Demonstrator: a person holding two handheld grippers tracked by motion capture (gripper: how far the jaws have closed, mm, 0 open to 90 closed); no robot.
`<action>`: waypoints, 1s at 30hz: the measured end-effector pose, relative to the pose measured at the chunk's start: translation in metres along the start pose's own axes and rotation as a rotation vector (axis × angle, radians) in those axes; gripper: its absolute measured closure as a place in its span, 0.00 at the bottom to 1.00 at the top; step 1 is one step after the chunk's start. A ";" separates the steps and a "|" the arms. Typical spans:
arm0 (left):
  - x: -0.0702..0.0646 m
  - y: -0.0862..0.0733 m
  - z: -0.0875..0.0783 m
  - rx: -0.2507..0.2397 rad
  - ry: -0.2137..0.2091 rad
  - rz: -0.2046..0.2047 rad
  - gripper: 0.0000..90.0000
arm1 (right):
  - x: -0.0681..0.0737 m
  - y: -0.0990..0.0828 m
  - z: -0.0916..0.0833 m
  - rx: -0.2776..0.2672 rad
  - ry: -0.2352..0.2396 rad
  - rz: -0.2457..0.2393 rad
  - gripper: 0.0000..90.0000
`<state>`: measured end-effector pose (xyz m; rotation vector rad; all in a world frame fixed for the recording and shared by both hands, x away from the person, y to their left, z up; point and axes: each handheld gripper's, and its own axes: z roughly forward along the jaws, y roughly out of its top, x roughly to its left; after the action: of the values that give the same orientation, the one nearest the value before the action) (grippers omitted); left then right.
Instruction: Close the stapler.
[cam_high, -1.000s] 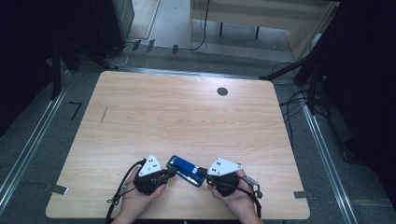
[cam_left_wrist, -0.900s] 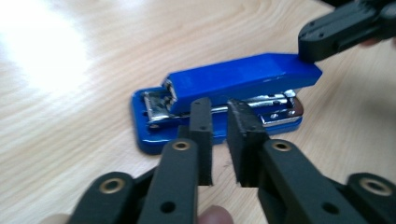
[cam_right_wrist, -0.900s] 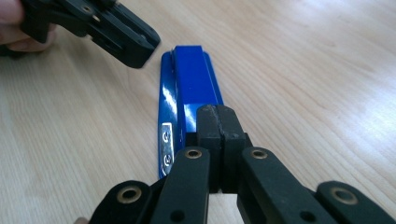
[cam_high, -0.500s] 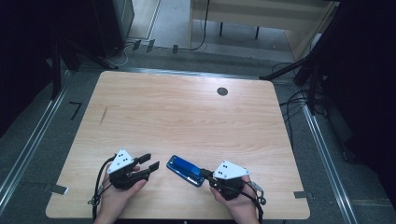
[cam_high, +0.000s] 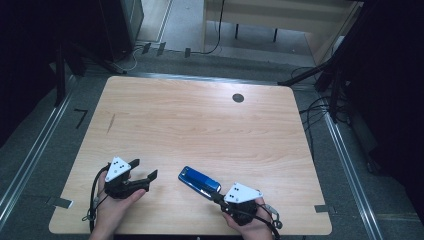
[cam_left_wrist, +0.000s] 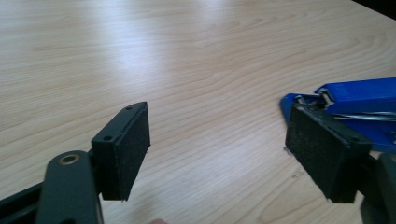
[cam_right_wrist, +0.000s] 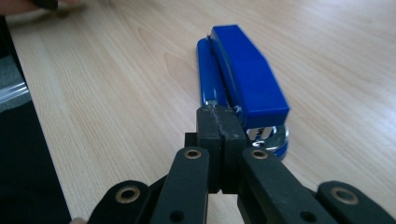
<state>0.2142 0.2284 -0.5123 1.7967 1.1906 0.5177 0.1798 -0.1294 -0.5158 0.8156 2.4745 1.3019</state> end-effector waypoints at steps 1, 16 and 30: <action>0.003 0.000 -0.001 -0.001 0.004 -0.010 0.21 | 0.000 0.000 0.002 0.006 0.004 0.002 1.00; 0.038 -0.002 -0.014 -0.022 0.094 -0.078 0.16 | 0.000 -0.006 0.012 0.036 -0.004 0.005 1.00; 0.045 -0.007 -0.011 0.003 0.162 -0.060 0.16 | -0.004 -0.010 0.017 0.045 -0.014 0.016 1.00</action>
<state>0.2231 0.2737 -0.5181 1.7425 1.3517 0.6359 0.1865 -0.1244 -0.5333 0.8542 2.4991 1.2459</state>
